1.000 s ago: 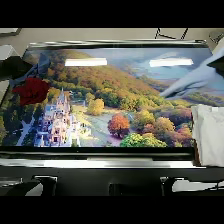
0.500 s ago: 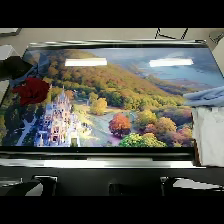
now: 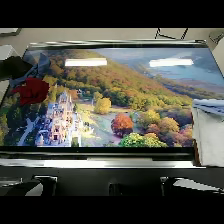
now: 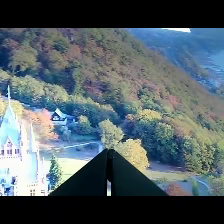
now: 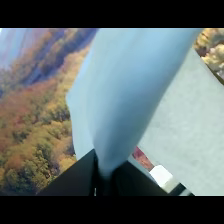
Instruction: Fold the clothes and pants, and hang the long-sleeved shirts on hangers.
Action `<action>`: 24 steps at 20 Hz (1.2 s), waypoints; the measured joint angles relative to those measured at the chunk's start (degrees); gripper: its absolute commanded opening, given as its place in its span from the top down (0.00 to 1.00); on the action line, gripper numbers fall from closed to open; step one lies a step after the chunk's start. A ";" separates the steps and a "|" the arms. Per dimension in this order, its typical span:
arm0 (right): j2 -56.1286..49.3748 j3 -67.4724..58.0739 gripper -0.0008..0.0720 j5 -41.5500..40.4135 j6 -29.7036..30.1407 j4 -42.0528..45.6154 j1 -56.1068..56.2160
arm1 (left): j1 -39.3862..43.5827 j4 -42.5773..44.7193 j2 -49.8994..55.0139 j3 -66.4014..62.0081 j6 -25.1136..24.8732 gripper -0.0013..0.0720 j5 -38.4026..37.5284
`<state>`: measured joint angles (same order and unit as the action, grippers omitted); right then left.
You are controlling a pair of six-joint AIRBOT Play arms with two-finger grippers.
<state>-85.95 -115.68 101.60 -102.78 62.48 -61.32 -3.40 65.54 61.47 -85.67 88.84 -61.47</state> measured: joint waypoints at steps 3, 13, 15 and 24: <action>2.12 5.77 0.93 2.21 -0.37 4.33 -0.11 | 0.00 0.02 0.00 0.00 -0.22 0.96 0.00; 11.21 43.32 0.93 -4.42 4.02 23.02 -0.28 | 1.05 -0.15 0.02 0.00 -0.33 0.96 -0.04; 11.56 47.41 0.92 -6.69 4.26 24.68 -0.28 | 1.57 -0.20 0.00 0.00 -0.35 0.96 -0.04; 11.85 43.45 0.02 -6.58 6.69 26.32 -0.28 | 2.49 -0.79 0.00 -0.15 -0.33 0.96 1.09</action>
<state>-74.11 -72.23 95.02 -96.09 88.79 -61.60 -0.91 64.75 61.47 -85.82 88.51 -60.38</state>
